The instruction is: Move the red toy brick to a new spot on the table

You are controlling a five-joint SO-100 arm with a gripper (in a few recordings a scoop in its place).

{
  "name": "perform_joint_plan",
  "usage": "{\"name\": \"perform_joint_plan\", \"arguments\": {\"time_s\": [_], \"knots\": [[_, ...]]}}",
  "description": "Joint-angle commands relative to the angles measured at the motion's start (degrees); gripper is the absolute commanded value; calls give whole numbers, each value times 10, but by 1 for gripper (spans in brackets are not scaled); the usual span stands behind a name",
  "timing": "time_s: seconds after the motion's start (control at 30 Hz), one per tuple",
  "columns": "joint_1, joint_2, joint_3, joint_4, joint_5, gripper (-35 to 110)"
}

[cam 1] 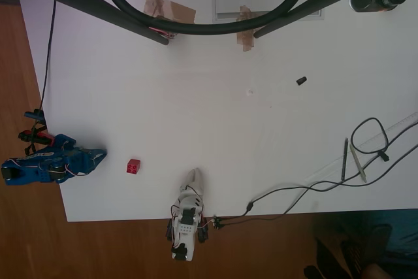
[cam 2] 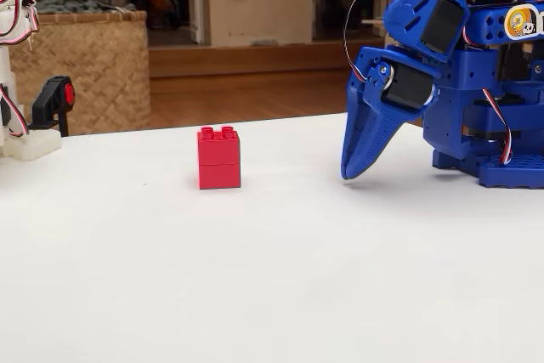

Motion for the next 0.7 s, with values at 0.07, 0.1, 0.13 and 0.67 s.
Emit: {"name": "perform_joint_plan", "arguments": {"time_s": [0.07, 0.1, 0.13, 0.67], "knots": [[-9, -160, -203, -43, 4, 0], [-4, -190, -231, -50, 4, 0], [1, -220, -258, -57, 4, 1], [123, -480, -407, -265, -71, 25]]}}
